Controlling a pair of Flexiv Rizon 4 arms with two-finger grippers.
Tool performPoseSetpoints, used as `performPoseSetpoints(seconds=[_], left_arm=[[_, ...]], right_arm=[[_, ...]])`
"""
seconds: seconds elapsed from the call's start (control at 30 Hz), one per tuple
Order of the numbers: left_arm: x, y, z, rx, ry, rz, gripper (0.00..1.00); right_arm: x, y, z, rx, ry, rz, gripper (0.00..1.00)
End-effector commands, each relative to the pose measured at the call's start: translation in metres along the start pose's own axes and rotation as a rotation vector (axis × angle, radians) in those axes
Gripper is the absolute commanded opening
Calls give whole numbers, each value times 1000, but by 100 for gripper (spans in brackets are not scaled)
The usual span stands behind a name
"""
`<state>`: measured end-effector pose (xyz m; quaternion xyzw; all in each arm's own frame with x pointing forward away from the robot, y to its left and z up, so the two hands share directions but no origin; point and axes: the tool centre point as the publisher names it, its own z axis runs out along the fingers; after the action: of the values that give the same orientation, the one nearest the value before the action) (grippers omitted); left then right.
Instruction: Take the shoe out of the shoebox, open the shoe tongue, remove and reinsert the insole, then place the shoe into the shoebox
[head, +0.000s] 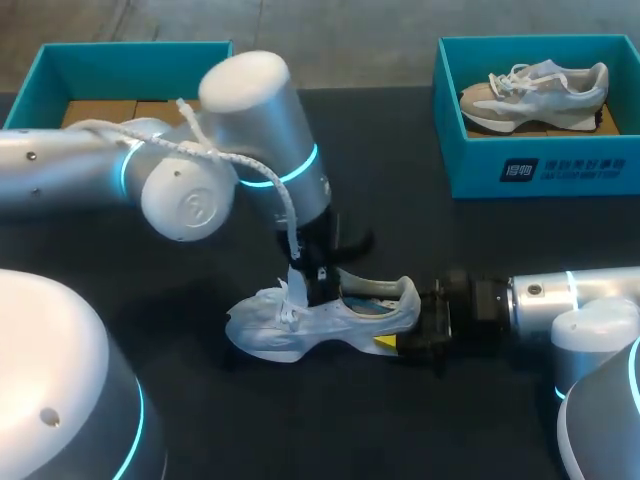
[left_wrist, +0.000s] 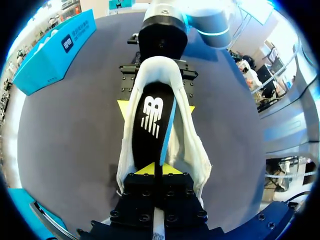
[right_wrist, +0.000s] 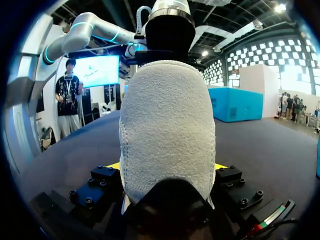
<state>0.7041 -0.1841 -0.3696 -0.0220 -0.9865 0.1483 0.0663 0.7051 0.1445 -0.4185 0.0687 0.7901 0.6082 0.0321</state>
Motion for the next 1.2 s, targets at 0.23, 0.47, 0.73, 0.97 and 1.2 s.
performPoseSetpoints(seconds=[0.23,0.47,0.73,0.97,1.2], left_arm=[[9,3,-16,68,-5,17,0],[12,0,-25,74,-23,29,0],[13,0,-37,117,-22,34,0],[14,0,-42,150,-4,41,0],[16,-1,-45,181,3,58,0]], right_arm=[[2,-2,0,3,1,1,0],[2,-2,0,3,1,1,0],[2,-2,0,3,1,1,0],[2,-2,0,3,1,1,0],[2,-2,0,3,1,1,0]])
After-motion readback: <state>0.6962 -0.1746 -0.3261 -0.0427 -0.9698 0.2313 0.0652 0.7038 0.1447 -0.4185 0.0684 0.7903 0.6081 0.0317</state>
